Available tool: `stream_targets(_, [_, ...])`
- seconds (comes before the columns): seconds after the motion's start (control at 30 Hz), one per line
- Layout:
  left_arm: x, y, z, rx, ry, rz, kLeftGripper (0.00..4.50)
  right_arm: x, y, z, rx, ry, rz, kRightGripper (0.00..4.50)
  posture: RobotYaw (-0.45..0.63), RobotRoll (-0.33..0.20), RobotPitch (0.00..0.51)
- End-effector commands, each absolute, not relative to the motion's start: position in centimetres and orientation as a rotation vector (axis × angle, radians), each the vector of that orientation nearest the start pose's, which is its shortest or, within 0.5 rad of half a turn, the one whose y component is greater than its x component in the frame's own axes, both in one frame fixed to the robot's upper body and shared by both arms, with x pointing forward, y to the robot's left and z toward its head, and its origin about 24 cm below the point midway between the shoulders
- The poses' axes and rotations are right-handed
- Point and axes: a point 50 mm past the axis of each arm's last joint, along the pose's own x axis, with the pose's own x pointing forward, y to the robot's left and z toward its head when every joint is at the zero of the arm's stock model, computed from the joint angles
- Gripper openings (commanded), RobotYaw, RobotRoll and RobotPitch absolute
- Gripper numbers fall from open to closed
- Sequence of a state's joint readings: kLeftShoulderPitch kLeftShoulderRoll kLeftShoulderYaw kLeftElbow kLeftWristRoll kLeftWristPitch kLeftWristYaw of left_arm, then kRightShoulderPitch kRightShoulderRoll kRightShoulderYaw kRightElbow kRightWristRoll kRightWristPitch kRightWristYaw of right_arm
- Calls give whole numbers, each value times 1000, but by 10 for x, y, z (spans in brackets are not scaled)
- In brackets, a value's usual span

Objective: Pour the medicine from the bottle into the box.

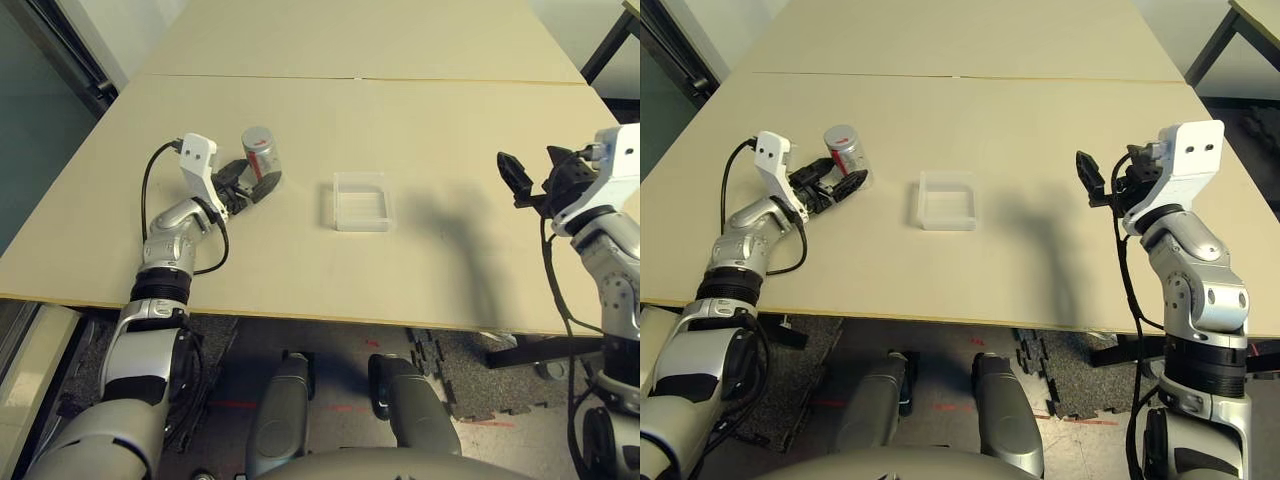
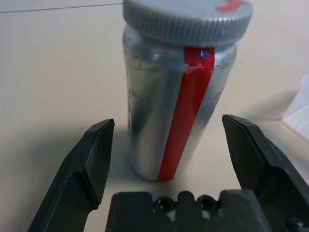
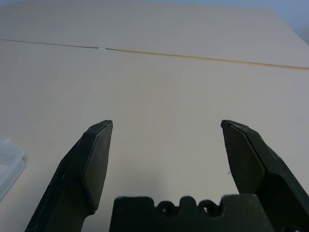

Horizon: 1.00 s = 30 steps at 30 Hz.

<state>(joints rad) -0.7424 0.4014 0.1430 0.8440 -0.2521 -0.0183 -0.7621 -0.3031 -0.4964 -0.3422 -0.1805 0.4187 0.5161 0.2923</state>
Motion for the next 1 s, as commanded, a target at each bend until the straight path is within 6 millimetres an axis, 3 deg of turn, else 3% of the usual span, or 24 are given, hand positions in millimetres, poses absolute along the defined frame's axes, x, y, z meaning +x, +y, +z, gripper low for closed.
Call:
stream_targets(0.03, [372,212,110,40,24,-584,4494,284,-260,174,-31,-93,128,4478,-23,0,158])
stream_targets(0.07, [373,210,111,43,17,-588,4494,284,-260,174,-31,-93,128,4478,-23,0,157])
stream_targets(0.17, [375,206,113,57,1,-594,3923,286,-260,174,-31,-94,129,4500,-17,0,155])
stream_targets(0.3, [377,204,115,65,-4,-606,2471,288,-259,173,-27,-93,136,4500,-10,0,156])
stream_targets(0.47, [377,202,116,72,-2,-631,2444,290,-258,169,-14,-79,158,4500,0,0,165])
stream_targets(0.63, [376,197,130,94,-13,-749,2444,294,-255,169,11,-28,305,4500,6,0,174])
stream_targets(0.8, [374,187,153,117,-28,-901,2444,300,-245,191,28,-30,483,4500,21,0,186])
stream_targets(1.0, [370,170,176,115,-40,-1049,2444,301,-216,215,-22,-78,728,4500,34,0,198])
